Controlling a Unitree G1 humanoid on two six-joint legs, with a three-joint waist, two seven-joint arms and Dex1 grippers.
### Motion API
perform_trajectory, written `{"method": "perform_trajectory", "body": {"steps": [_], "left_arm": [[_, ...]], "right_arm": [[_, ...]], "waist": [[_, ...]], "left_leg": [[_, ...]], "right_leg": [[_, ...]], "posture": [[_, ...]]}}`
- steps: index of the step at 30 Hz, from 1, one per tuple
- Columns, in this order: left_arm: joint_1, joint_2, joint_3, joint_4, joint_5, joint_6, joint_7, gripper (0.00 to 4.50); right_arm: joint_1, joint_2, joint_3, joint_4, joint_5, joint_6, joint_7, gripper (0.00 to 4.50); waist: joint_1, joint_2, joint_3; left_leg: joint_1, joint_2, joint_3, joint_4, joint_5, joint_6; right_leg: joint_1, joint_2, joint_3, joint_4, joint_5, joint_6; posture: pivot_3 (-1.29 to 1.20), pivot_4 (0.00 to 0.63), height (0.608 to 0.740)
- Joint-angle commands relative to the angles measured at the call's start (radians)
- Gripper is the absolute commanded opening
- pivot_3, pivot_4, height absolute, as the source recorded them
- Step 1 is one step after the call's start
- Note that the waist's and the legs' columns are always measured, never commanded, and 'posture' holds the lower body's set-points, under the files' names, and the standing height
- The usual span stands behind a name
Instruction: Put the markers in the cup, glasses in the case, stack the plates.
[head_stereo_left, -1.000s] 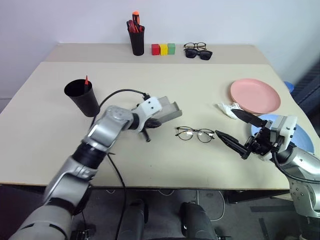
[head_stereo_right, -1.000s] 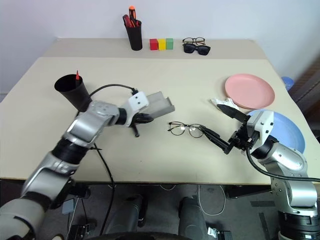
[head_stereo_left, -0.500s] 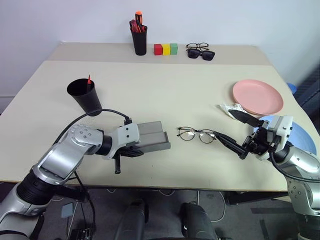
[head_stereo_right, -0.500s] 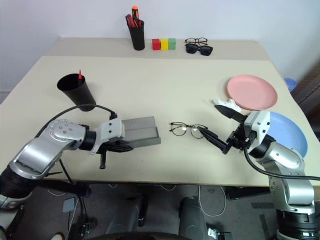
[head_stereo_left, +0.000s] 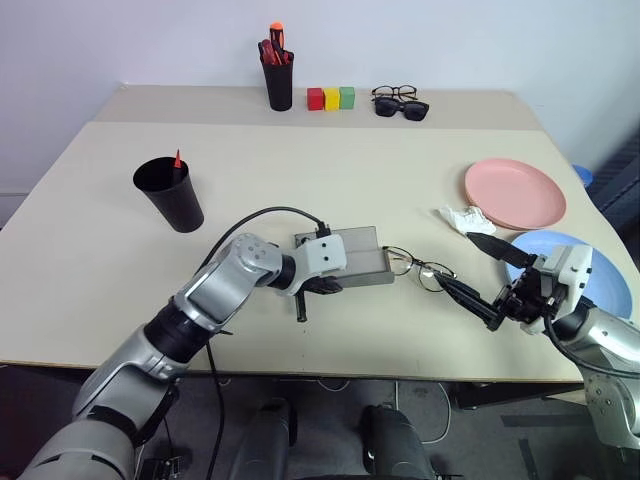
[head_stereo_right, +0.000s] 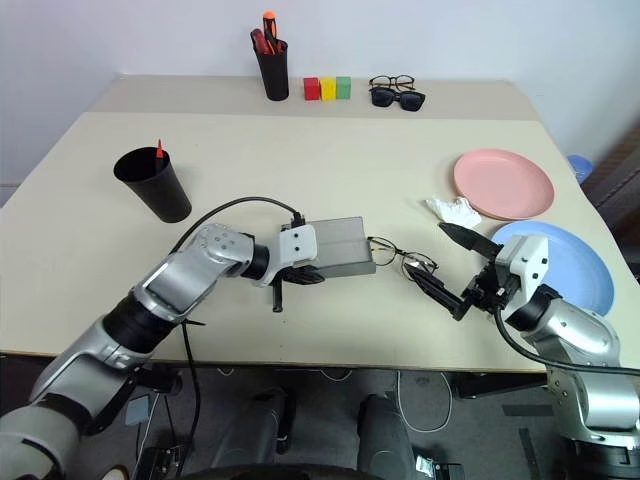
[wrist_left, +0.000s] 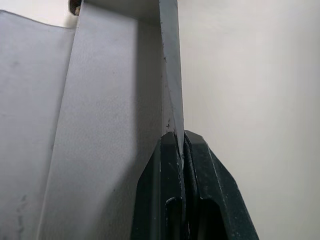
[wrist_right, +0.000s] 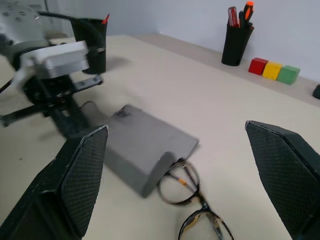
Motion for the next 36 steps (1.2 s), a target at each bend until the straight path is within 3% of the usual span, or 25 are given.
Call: {"method": "perform_trajectory", "body": {"steps": [1, 8, 14, 26, 36], "left_arm": [[-0.029, -0.004, 0.008, 0.040, 0.029, -0.047, -0.003, 0.03], [-0.017, 0.055, 0.024, 0.091, 0.039, -0.149, -0.065, 0.03], [-0.031, 0.059, 0.028, 0.159, 0.052, -0.218, -0.097, 0.03], [-0.138, -0.092, 0.020, 0.354, 0.116, -0.302, -0.077, 0.03], [-0.009, 0.050, 0.080, 0.175, 0.078, -0.307, -0.176, 0.03]], "right_arm": [[0.064, -0.038, -0.086, -0.061, 0.020, 0.007, 0.009, 4.50], [0.335, -0.072, -0.268, -0.136, 0.051, 0.053, 0.069, 4.50], [0.458, -0.061, -0.356, -0.192, 0.068, 0.079, 0.083, 4.50], [0.468, -0.044, -0.351, -0.231, 0.071, 0.105, 0.038, 4.50], [0.443, -0.038, -0.323, -0.161, 0.052, 0.071, 0.088, 4.50]], "waist": [[0.000, 0.000, 0.000], [-0.001, 0.001, -0.001], [-0.001, 0.002, -0.001], [0.005, 0.002, -0.002], [-0.001, 0.003, -0.002]], "left_leg": [[0.000, 0.000, 0.000, 0.000, 0.000, 0.000], [0.000, 0.000, 0.000, -0.001, 0.000, 0.000], [0.001, 0.001, 0.000, -0.001, 0.000, 0.000], [-0.001, 0.000, 0.000, 0.000, -0.001, 0.000], [-0.002, 0.001, 0.000, -0.002, -0.001, 0.002]], "right_leg": [[0.000, 0.000, 0.000, 0.000, 0.000, 0.000], [0.000, 0.000, 0.000, 0.000, 0.000, 0.000], [0.000, -0.001, 0.000, -0.001, -0.002, 0.003], [0.003, -0.001, -0.002, -0.008, -0.002, 0.003], [0.002, 0.000, -0.002, -0.009, 0.001, -0.001]], "posture": [[0.00, 0.150, 0.740], [0.00, 0.150, 0.740], [0.00, 0.150, 0.740], [0.00, 0.150, 0.740], [0.00, 0.150, 0.740]]}}
